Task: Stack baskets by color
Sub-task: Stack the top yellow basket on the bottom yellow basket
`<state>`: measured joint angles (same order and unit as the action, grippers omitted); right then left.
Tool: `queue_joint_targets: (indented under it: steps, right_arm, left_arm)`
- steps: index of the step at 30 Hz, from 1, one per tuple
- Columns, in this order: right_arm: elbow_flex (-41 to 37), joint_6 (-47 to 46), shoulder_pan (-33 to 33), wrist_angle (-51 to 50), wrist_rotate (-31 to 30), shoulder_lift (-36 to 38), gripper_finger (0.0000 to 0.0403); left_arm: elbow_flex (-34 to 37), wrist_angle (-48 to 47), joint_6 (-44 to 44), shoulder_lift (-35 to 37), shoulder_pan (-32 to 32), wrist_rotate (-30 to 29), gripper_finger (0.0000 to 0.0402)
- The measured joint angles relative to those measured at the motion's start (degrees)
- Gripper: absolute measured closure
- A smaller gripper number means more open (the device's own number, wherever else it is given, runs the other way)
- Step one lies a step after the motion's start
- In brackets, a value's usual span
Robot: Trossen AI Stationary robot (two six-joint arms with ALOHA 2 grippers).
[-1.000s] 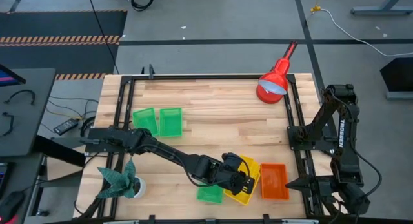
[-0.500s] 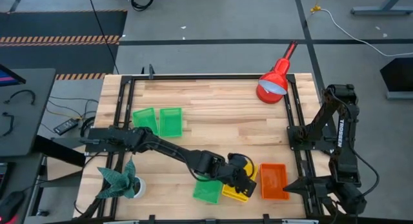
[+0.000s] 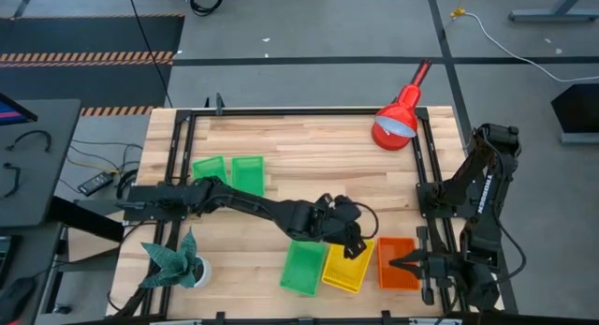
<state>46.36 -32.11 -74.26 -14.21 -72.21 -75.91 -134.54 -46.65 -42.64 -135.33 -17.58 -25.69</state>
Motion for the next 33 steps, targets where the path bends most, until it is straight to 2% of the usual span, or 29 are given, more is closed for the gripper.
queue_joint_targets:
  steps: [3, 7, 11, 17, 20, 23, 25, 28, 31, 33]
  right_arm:
    - [0.0, -0.3, -1.0, 0.4, -0.6, 0.0, 0.0396]
    - [0.0, -1.7, -2.2, 0.9, -1.1, 0.0, 0.0396]
    - [0.0, -2.7, -3.1, 1.3, -1.2, 0.0, 0.0396]
    - [0.0, -2.9, -3.4, 1.5, -1.6, 0.0, 0.0396]
    - [0.0, -3.6, -2.9, 1.2, -0.2, 0.0, 0.0396]
    - [0.0, -4.4, -1.4, 1.5, 2.1, -1.3, 0.0396]
    - [0.0, -5.6, 0.3, 1.9, 4.5, -3.1, 0.0396]
    - [0.0, -7.0, 4.6, 4.7, 9.7, -7.0, 0.0396]
    - [0.5, -4.7, 12.1, 11.0, 19.5, -11.4, 0.0398]
    - [1.8, -2.3, 17.5, 13.2, 27.1, -13.9, 0.0400]
  left_arm:
    - [0.0, -0.3, 4.1, -0.1, 0.5, -1.3, 0.0366]
    - [0.1, -0.4, 4.3, -3.3, 1.7, 6.3, 0.0395]
    - [0.1, 2.7, 4.4, -4.5, 1.7, 11.5, 0.0390]
    - [-0.3, 3.2, 7.0, -3.6, 0.8, 8.5, 0.0387]
    - [-0.3, 3.4, 12.2, -1.5, -0.5, 9.8, 0.0395]
    - [-0.5, -1.1, 18.2, -1.3, -3.8, 14.1, 0.0397]
    - [-0.3, -4.8, 18.0, -1.5, -6.0, 15.8, 0.0395]
    - [-0.4, -12.6, 9.2, -1.4, -8.3, 16.2, 0.0395]
    - [1.5, -17.8, 0.6, -1.6, -9.1, 12.8, 0.0398]
    - [2.5, -18.0, -3.4, -1.7, -9.3, 10.5, 0.0397]
